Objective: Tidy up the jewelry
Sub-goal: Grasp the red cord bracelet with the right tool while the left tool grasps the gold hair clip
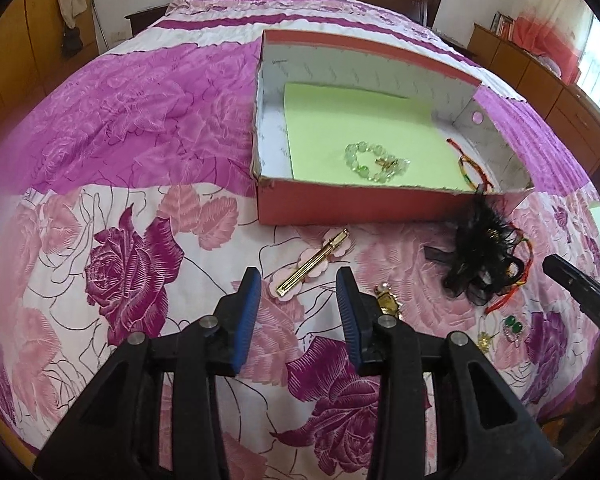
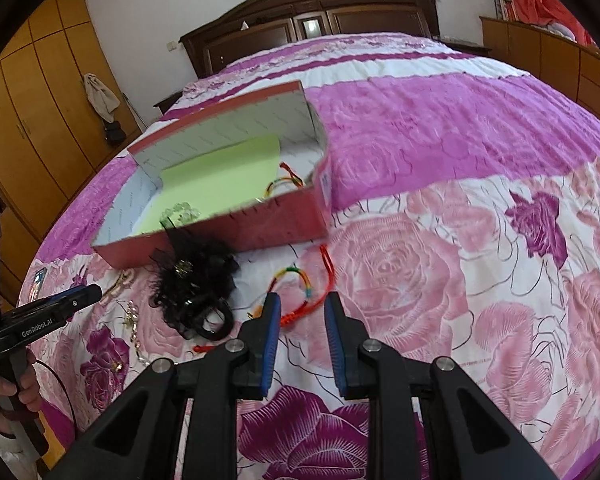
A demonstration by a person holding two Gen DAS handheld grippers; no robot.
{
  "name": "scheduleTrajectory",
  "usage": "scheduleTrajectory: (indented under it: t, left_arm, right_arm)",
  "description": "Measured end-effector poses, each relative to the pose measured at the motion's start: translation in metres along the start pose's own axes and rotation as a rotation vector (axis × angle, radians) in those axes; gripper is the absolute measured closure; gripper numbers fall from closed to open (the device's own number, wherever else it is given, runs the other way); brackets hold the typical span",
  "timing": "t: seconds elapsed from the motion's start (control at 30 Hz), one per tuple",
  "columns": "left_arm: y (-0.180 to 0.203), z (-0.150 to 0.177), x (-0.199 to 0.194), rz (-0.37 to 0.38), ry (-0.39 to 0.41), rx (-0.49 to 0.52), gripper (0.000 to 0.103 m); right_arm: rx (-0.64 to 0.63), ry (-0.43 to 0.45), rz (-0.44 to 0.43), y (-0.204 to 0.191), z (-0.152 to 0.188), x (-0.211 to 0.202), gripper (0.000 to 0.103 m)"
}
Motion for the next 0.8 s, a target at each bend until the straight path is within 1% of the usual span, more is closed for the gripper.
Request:
scheduleTrajectory:
  t: [0.3,0.43,0.7,0.8]
  left_arm:
    - [-0.002,0.000,0.018,-0.028,-0.019,0.025,0.072]
    - [-0.003,0.000,0.024,-0.028,-0.026,0.027,0.072]
    - [-0.001,0.000,0.030,-0.021,-0.008,0.047,0.072]
    - [0.000,-0.002,0.032,-0.015,-0.001,0.048,0.075]
  right_arm:
    - [0.034,-0.041,-0.011,0.007,0.004,0.016,0.078]
    - [0.042,-0.057,-0.016,0.008,0.005,0.022,0.078]
    - [0.051,-0.061,-0.026,0.007,0.002,0.030,0.078]
    - [0.057,-0.071,-0.026,0.007,0.003,0.037,0.078]
Point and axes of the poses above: each gripper's, at about its wrist camera, not at the fingertips, and x roughly the way its jaws point, y to its right, z to its underside, the point moved 5 cm from there along x, roughly the way its jaws point, and after that the axes turned 5 degrees about -x, right-handed, at the moved point
